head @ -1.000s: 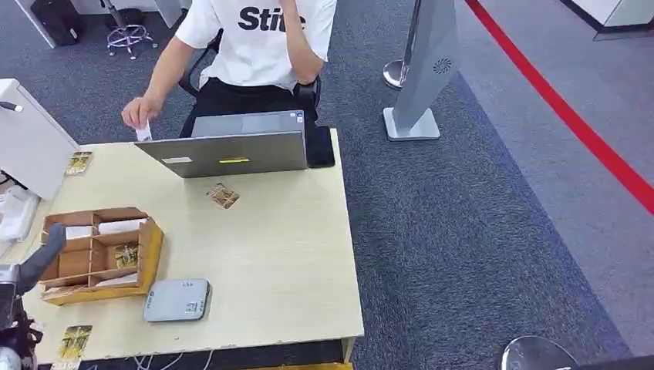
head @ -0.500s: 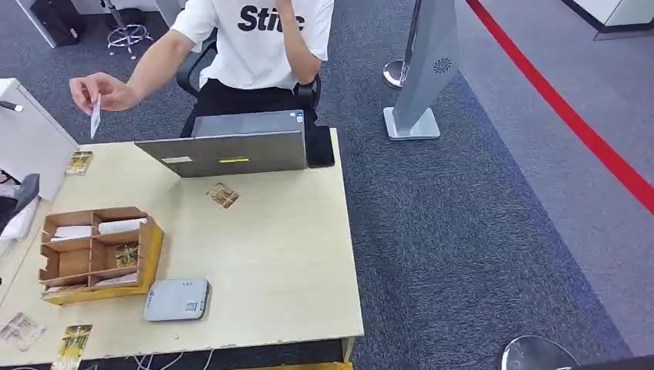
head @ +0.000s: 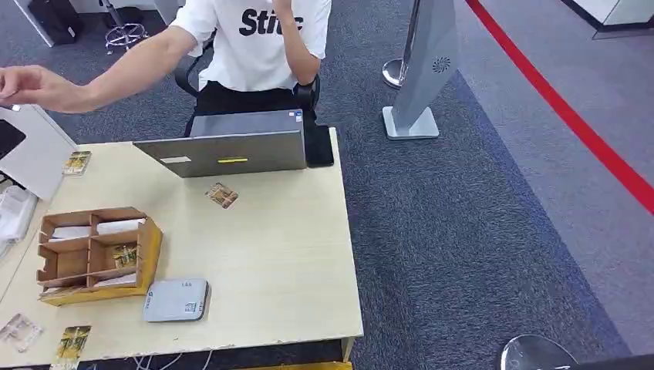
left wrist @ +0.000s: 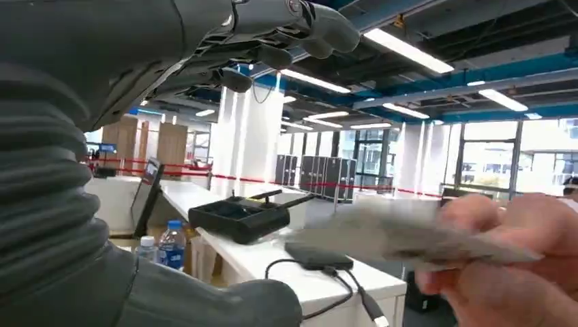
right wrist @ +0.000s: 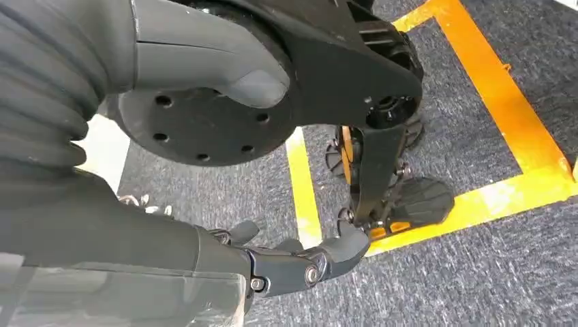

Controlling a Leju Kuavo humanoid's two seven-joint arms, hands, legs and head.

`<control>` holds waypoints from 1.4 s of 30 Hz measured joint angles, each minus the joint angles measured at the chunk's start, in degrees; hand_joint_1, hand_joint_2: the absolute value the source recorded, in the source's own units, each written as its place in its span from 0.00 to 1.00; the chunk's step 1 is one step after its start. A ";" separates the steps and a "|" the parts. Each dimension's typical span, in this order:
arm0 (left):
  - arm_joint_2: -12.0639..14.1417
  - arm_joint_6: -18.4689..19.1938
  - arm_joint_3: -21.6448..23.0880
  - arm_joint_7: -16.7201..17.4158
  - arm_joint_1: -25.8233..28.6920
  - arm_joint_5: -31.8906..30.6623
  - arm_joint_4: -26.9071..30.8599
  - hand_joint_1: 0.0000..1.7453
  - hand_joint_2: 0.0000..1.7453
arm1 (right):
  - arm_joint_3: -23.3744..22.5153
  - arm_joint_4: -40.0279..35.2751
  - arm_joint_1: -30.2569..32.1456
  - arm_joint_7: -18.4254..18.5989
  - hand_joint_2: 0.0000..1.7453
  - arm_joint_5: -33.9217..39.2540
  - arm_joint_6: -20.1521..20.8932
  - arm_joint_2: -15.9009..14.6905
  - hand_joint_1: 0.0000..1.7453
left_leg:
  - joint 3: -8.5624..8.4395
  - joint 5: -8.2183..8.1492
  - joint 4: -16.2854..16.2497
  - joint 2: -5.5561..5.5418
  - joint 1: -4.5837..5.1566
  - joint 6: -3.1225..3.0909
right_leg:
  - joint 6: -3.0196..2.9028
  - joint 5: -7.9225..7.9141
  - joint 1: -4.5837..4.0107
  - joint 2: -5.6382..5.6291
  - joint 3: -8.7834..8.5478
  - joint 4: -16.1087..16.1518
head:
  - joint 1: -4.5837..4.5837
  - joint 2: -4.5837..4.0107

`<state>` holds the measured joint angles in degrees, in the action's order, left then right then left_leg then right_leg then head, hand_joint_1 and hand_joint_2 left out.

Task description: Pass the card to the sensor for recognition and then transmit it.

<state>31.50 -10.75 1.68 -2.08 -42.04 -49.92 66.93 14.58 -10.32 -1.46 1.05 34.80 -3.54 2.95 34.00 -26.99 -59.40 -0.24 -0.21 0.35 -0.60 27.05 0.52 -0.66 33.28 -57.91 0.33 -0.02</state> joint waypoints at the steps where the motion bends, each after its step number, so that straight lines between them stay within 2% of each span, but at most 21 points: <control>1: 0.00 0.04 0.38 0.00 -0.28 -0.18 -0.33 0.00 1.00 | 0.02 0.00 0.00 0.00 1.00 0.00 0.04 -0.09 0.00 | 0.00 0.00 0.00 0.00 0.00 0.00 | 0.00 0.00 0.00 0.00 0.00 0.01 | 0.00 0.02; 2: -0.02 0.11 0.92 0.02 -0.54 -0.24 -0.77 0.00 1.00 | 0.07 0.00 0.00 0.05 1.00 0.00 0.04 -0.15 0.00 | 0.00 0.00 0.00 0.00 0.01 0.00 | 0.00 0.00 0.01 0.00 0.00 0.01 | 0.00 0.00; 3: -0.02 0.20 1.23 0.11 -0.69 -0.46 -1.10 1.00 1.00 | 0.11 0.00 -0.01 0.13 1.00 0.00 0.04 -0.20 0.00 | 0.00 0.00 0.00 0.00 0.01 0.00 | 0.00 0.00 0.01 0.00 0.00 0.01 | 0.00 0.00; 13: -0.17 0.48 3.59 0.74 -0.77 -0.70 -2.67 1.00 1.00 | 0.42 0.07 0.01 0.15 1.00 0.00 -0.02 -0.31 0.00 | 0.01 0.00 0.00 0.01 -0.01 0.00 | 0.00 -0.01 0.00 -0.01 0.05 0.00 | 0.00 0.02; 23: -0.70 0.48 3.94 0.90 -0.89 -0.70 -2.67 1.00 1.00 | 0.44 0.13 0.01 0.15 1.00 0.00 -0.04 -0.33 0.00 | 0.04 0.00 0.00 0.02 0.00 0.00 | 0.01 0.00 0.00 -0.05 0.07 0.00 | 0.00 0.00; 27: -0.92 -0.83 3.96 0.81 0.04 0.40 -1.77 1.00 1.00 | 0.44 0.17 0.02 -0.17 1.00 0.15 -0.74 -0.31 0.00 | 0.04 0.00 0.00 0.02 0.01 0.00 | 0.01 -0.01 0.00 -0.05 0.06 0.00 | 0.00 0.00; 29: -1.75 -3.55 3.59 -0.94 3.17 3.46 1.54 1.00 1.00 | 0.42 0.20 0.04 -0.72 1.00 0.28 -1.64 -0.11 0.00 | 0.02 -0.01 0.01 0.02 0.04 0.00 | 0.01 0.00 0.02 -0.05 0.05 0.00 | 0.00 0.02; 31: -3.71 -6.42 2.32 -3.23 7.85 6.75 6.82 1.00 1.00 | 0.41 0.22 0.09 -0.94 1.00 0.74 -2.18 0.17 0.00 | 0.02 -0.05 0.01 0.02 0.08 -0.03 | 0.06 0.04 0.08 -0.04 0.03 0.01 | 0.00 0.00; 38: -15.07 -14.95 1.51 -10.65 31.94 10.36 26.48 1.00 1.00 | 0.15 0.24 0.35 -1.88 1.00 2.45 -4.02 1.33 0.00 | -0.02 -0.31 0.01 0.38 0.20 -0.23 | 0.18 0.12 0.21 -0.41 0.07 0.07 | 0.00 0.00; 42: -20.69 -16.52 1.66 -13.44 42.45 15.15 32.89 1.00 1.00 | -0.57 0.24 0.63 -2.27 1.00 3.26 -4.77 1.57 0.00 | 0.00 -0.42 0.00 0.35 0.21 -0.38 | 0.36 0.25 0.21 -0.37 0.03 0.10 | 0.02 0.00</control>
<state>10.80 -27.28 3.34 -15.52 0.42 -34.77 99.82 14.01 -10.08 -0.83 -1.22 38.05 -8.31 4.52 34.00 -27.41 -59.39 0.11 -0.01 -0.03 -0.24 27.30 0.73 -1.04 33.31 -57.81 0.35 -0.02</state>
